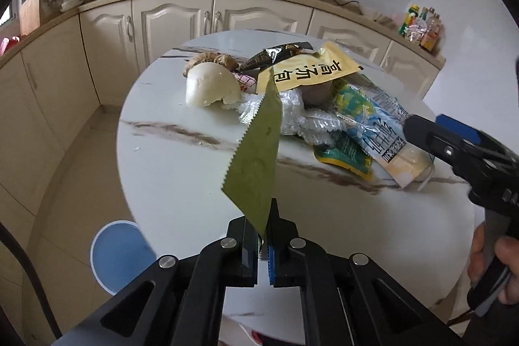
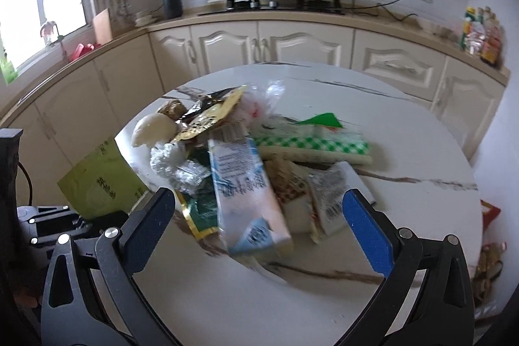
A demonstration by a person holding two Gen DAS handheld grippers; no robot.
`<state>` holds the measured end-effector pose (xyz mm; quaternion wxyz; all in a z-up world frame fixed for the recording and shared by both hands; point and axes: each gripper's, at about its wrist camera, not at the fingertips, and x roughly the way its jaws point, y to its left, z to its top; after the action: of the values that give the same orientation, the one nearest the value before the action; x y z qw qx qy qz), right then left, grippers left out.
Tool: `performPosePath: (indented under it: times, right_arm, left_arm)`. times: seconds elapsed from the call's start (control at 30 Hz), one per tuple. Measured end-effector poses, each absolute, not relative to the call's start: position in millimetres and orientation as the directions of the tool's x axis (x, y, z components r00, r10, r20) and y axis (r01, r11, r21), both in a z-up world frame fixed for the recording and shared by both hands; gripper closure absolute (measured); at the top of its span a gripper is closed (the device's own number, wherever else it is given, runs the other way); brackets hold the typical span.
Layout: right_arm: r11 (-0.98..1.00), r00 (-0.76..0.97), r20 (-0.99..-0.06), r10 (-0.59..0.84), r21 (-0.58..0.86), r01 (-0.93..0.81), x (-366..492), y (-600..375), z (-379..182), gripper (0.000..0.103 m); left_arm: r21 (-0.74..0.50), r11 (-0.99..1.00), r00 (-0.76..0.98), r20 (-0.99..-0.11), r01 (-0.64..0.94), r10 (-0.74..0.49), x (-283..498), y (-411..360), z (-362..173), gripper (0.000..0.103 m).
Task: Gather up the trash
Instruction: 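Grasp the green packet with the left tool while the right tool grasps the milk carton, then carry the green packet and milk carton with both tools over the blue bucket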
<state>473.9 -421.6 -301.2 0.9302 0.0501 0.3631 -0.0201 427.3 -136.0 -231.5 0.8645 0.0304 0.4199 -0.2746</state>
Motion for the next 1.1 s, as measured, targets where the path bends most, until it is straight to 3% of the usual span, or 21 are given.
performPosePath:
  times: [0.07, 0.13, 0.17, 0.2, 0.27, 0.47, 0.77, 1.1]
  right_arm:
    - [0.996, 0.734, -0.68, -0.002, 0.066, 0.064, 477.4, -419.5, -302.2, 0.006]
    - [0.997, 0.717, -0.697, -0.01, 0.044, 0.056, 482.3, -417.2, -305.7, 0.023]
    - [0.998, 0.708, -0.707, -0.01, 0.041, 0.056, 485.2, -417.4, -307.6, 0.043]
    - [0.998, 0.699, -0.715, -0.011, 0.04, 0.056, 486.9, -417.9, -309.3, 0.053]
    - [0.998, 0.684, -0.73, -0.006, 0.033, 0.045, 487.3, -416.6, -313.9, 0.058]
    - [1.0, 0.674, -0.739, -0.004, 0.007, 0.014, 482.3, -413.5, -319.3, 0.067]
    - [0.996, 0.733, -0.679, -0.048, 0.025, 0.089, 450.5, -422.3, -289.1, 0.067]
    - [0.997, 0.737, -0.675, -0.035, 0.027, 0.071, 441.0, -412.7, -277.5, 0.067]
  left_arm:
    - [-0.2, 0.839, 0.492, -0.732, 0.506, -0.472, 422.4, -131.7, -227.2, 0.103]
    - [-0.22, 0.831, 0.488, -0.722, 0.511, -0.491, 419.4, -129.3, -220.2, 0.103]
    - [-0.233, 0.827, 0.485, -0.716, 0.512, -0.502, 418.0, -126.9, -216.7, 0.103]
    - [-0.248, 0.819, 0.48, -0.709, 0.517, -0.517, 416.1, -124.3, -213.7, 0.103]
    - [-0.273, 0.81, 0.475, -0.696, 0.518, -0.539, 413.5, -117.1, -208.1, 0.103]
    - [-0.294, 0.794, 0.48, -0.668, 0.533, -0.569, 404.0, -103.5, -194.3, 0.103]
    - [-0.355, 0.774, 0.423, -0.681, 0.524, -0.598, 411.1, -103.4, -209.2, 0.103]
    - [-0.349, 0.799, 0.439, -0.693, 0.49, -0.572, 429.5, -123.6, -220.9, 0.098]
